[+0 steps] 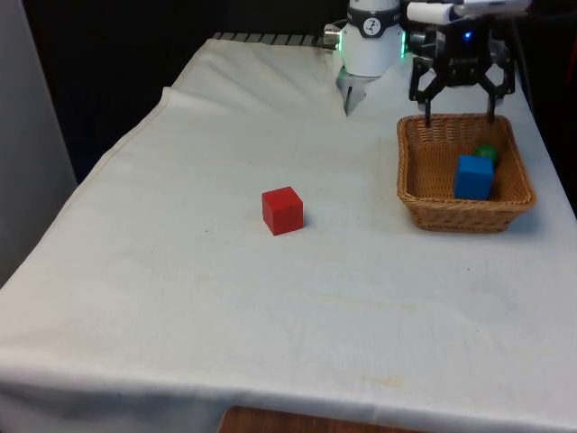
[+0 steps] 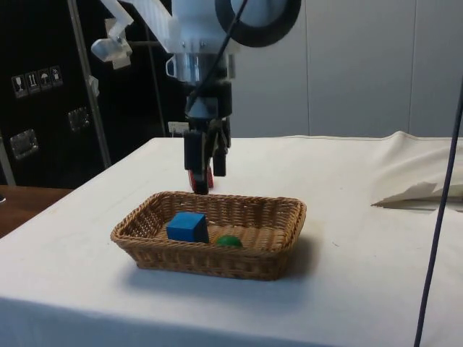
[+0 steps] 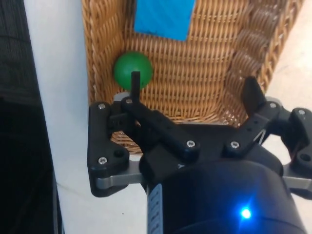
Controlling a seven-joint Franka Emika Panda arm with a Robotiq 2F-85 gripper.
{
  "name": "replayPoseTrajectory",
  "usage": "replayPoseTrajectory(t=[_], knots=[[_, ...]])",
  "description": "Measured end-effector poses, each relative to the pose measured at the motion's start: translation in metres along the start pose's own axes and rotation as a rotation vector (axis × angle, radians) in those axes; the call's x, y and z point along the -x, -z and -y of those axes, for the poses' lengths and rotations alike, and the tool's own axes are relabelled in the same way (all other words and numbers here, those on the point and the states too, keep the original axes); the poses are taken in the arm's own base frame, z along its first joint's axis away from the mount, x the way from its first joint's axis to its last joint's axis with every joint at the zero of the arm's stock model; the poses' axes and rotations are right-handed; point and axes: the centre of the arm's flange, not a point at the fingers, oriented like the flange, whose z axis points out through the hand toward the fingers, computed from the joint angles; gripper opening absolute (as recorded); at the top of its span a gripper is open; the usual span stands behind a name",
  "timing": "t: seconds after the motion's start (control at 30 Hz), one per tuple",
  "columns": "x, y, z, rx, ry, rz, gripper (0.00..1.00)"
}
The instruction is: Place all non-red objects into the basket.
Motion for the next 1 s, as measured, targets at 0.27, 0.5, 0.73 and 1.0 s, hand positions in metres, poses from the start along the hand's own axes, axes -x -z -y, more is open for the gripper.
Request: replayPoseTrajectory(t=[0.27,0.5,0.73,1.0], knots=[[-0.016,0.015,-0.022,0.005,0.009,0.002,1.0],[-0.02,0.021,-0.04,0.009,0.007,0.004,1.0],[-0.02,0.032,-0.061,0.011,0.001,0.003,1.0],[-0.02,0.048,-0.081,0.014,-0.004,-0.001,1.0]])
